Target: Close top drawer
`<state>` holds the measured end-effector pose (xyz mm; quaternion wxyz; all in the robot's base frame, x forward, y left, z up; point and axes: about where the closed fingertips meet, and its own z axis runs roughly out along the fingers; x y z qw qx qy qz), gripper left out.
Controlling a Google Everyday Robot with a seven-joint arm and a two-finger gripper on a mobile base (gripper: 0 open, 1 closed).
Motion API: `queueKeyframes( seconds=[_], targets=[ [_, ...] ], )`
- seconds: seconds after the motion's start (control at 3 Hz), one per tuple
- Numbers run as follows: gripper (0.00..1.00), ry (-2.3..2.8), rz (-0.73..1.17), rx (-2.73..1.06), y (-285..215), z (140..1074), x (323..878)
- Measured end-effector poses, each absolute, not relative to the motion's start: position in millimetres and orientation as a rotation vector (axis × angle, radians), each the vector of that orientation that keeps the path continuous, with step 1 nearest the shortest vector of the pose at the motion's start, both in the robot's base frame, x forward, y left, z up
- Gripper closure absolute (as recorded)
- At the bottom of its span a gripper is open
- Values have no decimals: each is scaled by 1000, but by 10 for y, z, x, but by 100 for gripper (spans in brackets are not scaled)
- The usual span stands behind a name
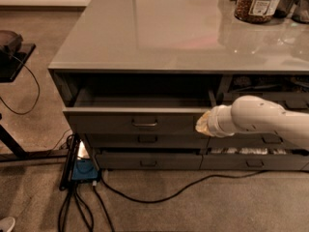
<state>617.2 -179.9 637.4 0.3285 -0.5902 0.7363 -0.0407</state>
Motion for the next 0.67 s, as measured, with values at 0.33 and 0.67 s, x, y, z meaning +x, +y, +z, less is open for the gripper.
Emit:
queueKeyframes(
  seconds=[0.33,0.67],
  targets=[
    [100,1923,-115,-1531,-1809,6409,6470],
    [100,1923,-115,-1531,-1808,6409,6458]
  ],
)
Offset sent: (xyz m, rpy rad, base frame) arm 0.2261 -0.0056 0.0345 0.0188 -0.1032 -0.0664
